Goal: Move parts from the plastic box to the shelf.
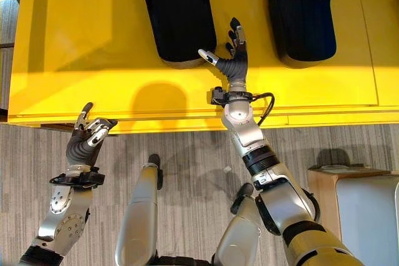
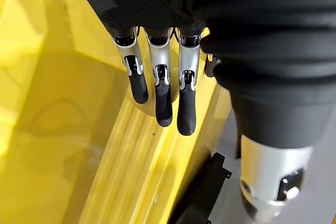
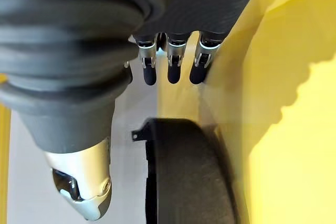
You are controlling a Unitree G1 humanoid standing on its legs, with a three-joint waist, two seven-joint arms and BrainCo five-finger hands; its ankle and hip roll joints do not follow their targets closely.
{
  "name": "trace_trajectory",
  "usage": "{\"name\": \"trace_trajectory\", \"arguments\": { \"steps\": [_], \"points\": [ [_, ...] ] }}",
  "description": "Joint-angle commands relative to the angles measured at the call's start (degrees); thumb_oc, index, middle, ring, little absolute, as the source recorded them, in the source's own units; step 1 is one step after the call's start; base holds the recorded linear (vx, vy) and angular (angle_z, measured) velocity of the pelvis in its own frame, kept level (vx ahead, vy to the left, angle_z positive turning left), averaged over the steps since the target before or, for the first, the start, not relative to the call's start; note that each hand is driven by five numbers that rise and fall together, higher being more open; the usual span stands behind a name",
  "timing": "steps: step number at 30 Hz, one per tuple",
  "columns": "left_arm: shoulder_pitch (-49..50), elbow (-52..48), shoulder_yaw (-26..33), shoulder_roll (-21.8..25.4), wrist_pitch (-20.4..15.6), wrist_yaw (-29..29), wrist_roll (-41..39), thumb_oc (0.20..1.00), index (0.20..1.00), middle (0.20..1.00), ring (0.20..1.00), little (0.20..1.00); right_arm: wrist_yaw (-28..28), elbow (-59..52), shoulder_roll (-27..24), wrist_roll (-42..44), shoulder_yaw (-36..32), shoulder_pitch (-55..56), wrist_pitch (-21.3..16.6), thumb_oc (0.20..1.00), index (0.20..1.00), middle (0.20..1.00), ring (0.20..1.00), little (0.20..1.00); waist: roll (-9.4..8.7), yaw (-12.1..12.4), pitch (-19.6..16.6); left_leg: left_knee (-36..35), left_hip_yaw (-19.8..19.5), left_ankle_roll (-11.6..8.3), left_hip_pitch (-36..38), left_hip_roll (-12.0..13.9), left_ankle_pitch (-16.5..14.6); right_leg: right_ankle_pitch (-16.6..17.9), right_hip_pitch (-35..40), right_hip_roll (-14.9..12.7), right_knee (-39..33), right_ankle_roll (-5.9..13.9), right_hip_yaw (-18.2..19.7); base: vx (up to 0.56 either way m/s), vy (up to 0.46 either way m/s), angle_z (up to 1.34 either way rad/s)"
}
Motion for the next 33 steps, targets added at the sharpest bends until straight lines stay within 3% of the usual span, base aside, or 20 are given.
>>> {"name": "trace_trajectory", "arguments": {
  "steps": [1,33],
  "points": [
    [-0.4,-2.6,0.5,-0.1,-1.0,0.1,1.8,1.0,1.0,1.0,1.0,1.0,1.2,-1.7,0.8,-0.6,-1.0,1.8,-1.6,1.0,1.0,1.0,1.0,1.0,0.93,2.0,-0.3,-2.6,-0.8,0.4,1.6,0.7,2.9,1.8,-5.5,2.0,8.2,-2.61,2.7,0.0,0.0,0.0],
    [-1.0,-2.4,0.9,-0.8,-1.1,0.9,2.5,1.0,1.0,1.0,1.0,1.0,4.2,-11.3,2.3,-3.2,3.3,3.8,-1.8,1.0,1.0,1.0,1.0,1.0,0.35,2.5,0.1,-2.4,-0.7,0.5,1.5,0.5,2.9,1.8,-5.4,1.7,8.4,-2.54,2.8,0.0,0.0,0.0]
  ]
}}
